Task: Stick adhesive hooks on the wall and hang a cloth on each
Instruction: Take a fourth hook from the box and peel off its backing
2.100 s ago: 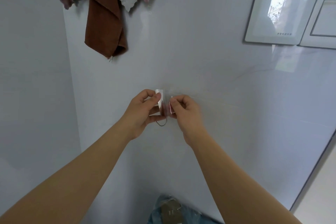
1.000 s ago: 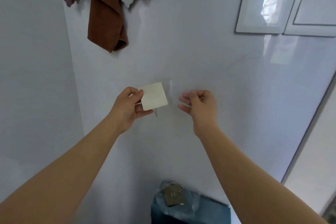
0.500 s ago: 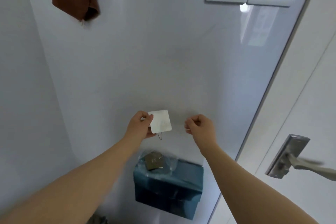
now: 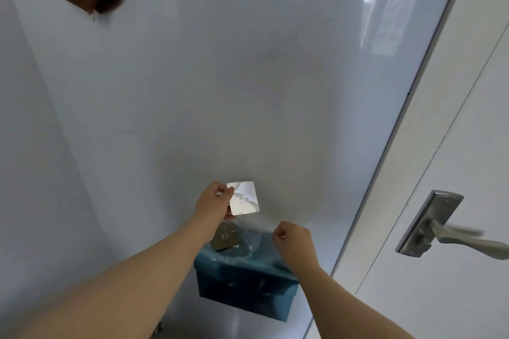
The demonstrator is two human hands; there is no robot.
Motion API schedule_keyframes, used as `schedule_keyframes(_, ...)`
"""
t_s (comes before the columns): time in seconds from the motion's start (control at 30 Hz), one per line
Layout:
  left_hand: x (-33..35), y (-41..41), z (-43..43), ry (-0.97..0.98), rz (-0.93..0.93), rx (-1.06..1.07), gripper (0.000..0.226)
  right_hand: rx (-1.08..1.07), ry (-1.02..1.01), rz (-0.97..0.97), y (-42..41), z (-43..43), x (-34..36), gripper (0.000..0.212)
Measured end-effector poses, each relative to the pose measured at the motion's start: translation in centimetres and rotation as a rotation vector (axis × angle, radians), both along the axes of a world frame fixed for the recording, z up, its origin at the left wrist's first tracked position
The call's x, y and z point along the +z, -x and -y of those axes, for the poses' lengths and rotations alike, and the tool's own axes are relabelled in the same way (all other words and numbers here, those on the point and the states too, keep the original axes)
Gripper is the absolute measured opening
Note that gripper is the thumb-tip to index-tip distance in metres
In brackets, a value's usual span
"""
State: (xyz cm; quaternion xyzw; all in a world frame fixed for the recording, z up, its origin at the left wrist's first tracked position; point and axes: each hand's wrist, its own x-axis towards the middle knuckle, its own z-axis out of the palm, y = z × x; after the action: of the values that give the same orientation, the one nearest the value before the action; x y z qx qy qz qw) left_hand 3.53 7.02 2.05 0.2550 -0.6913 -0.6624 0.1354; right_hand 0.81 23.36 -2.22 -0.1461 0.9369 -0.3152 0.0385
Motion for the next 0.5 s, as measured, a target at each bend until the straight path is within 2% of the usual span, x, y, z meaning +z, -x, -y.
schedule_keyframes(0.17,-0.8,0.6,0.3,-0.004,0.019,0.000,0.019,0.092,-0.246,0.027,0.1,0.0,-1.3,0.018)
schedule_keyframes(0.3,-1.3,1.0,0.2,0.014,0.047,0.000,0.019,0.115,-0.373,0.156,0.6,0.0,-2.4,0.025)
schedule_keyframes(0.4,-1.3,1.2,0.2,0.013,0.053,-0.027,0.017,0.138,-0.401,0.188,0.8,-0.2,-3.3,0.015)
schedule_keyframes(0.5,-1.1,1.4,0.2,0.014,0.044,-0.040,0.019,0.112,-0.359,0.171,0.9,-0.3,-3.0,0.026)
